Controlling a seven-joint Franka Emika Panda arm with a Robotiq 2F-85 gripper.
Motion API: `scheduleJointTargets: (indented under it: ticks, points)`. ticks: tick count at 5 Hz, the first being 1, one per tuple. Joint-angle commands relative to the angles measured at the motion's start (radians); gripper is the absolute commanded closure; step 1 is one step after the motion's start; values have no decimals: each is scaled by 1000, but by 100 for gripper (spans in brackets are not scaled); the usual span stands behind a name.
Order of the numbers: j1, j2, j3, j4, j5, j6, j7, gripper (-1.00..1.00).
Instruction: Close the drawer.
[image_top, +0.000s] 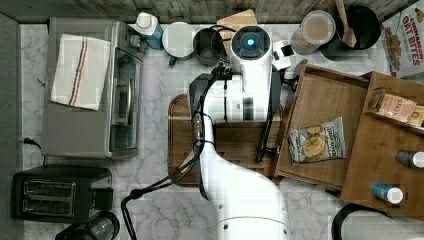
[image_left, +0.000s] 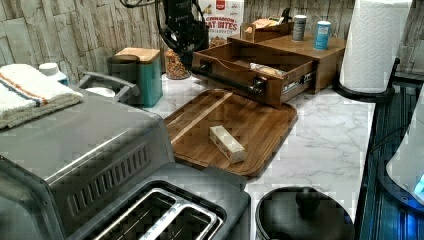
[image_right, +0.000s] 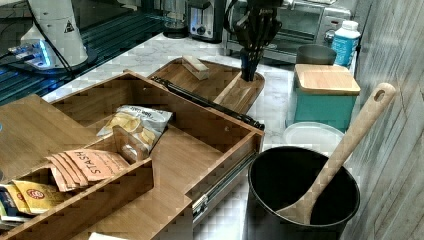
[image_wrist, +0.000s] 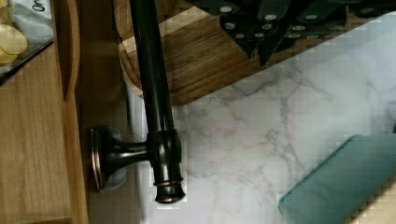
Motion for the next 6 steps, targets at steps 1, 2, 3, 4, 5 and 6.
scheduleJointTargets:
  ticks: [1,2,3,4,5,6]
  points:
    - [-26,-89,-39,-102,-104,171,-22,100]
    - [-61,-110,-23,-170,-42,201,-53,100]
    - [-100,-110,10,-213,53,221,-93,100]
    - [-96,-111,19,-246,116,247,-59,100]
    - [-96,-121,17,-271,89,273,-48,100]
    - [-127,-109,23,-264,101,267,-114,100]
